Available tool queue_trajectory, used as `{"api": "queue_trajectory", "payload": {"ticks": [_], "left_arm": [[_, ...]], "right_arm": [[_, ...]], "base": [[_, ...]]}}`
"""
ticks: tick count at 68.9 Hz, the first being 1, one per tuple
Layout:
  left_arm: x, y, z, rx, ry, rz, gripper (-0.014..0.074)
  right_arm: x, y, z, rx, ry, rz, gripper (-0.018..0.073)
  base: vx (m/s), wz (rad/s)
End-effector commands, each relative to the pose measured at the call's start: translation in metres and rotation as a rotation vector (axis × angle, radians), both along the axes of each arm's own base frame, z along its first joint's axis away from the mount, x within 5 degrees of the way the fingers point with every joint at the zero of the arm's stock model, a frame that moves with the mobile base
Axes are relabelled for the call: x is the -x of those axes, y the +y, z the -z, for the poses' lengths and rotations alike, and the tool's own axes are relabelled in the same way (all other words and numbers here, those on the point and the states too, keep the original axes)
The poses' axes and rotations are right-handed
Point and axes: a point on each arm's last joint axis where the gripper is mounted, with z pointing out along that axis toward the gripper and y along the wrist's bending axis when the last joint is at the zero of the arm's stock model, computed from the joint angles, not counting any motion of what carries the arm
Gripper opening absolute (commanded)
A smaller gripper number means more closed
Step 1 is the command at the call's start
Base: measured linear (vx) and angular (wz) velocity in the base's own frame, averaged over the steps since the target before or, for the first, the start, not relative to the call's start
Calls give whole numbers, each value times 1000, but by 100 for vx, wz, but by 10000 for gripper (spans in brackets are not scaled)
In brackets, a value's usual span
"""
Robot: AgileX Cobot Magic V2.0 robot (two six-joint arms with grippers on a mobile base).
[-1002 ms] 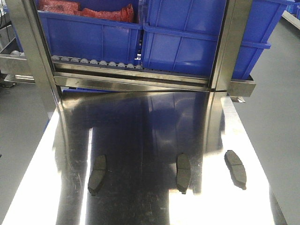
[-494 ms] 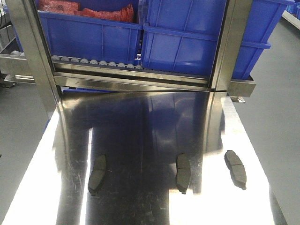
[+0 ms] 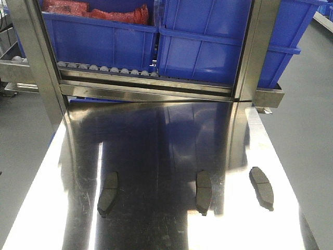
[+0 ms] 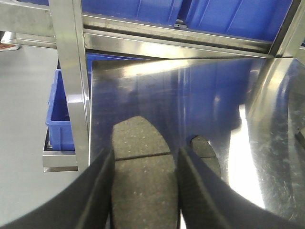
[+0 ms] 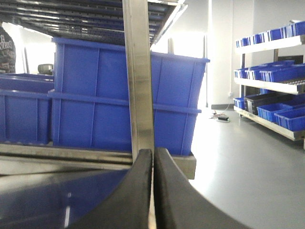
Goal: Move and align brake pads A on conveyor
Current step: 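Lower the right gripper over the brake pad nearest the right arm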
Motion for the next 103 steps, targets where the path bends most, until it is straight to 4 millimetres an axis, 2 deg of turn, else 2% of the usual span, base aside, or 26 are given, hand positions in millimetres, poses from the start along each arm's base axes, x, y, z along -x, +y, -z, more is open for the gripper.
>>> {"api": "queue_trajectory", "payload": {"ticks": [1,8,18,29,37,49,65,73,82,94,103], "left_arm": [[-2,0,-18,38,-120,-11,-6],[-2,0,-18,38,-120,-11,-6],[-2,0,-18,38,-120,-11,-6],[-2,0,-18,38,-120,-11,-6],[-2,0,-18,38,-120,-11,-6],[-2,0,-18,38,-120,-11,-6],[-2,0,-18,38,-120,-11,-6],[-2,0,-18,38,-120,-11,-6],[-2,0,-18,38,-120,-11,-6],[-2,0,-18,38,-120,-11,-6],[-2,0,-18,38,-120,-11,-6]], "right_arm": [[2,0,-31,25,-57,3,-11],[-10,-1,-42,-6,59,6,-11],[-38,-3,-56,-72,271,7,-11],[-70,-5,-58,-90,590,21,-11],[-86,-6,-50,-120,758,23,-11],[-98,-6,-35,-152,870,26,-11],[-98,-5,-31,-132,925,16,10],[-101,-4,-39,-84,931,-15,81],[-110,0,-54,-76,932,-69,228],[-131,3,-63,-50,960,-130,426],[-152,5,-63,-64,999,-152,480]], "base": [[0,0],[0,0],[0,0],[0,0],[0,0],[0,0],[0,0],[0,0],[0,0],[0,0],[0,0]]}}
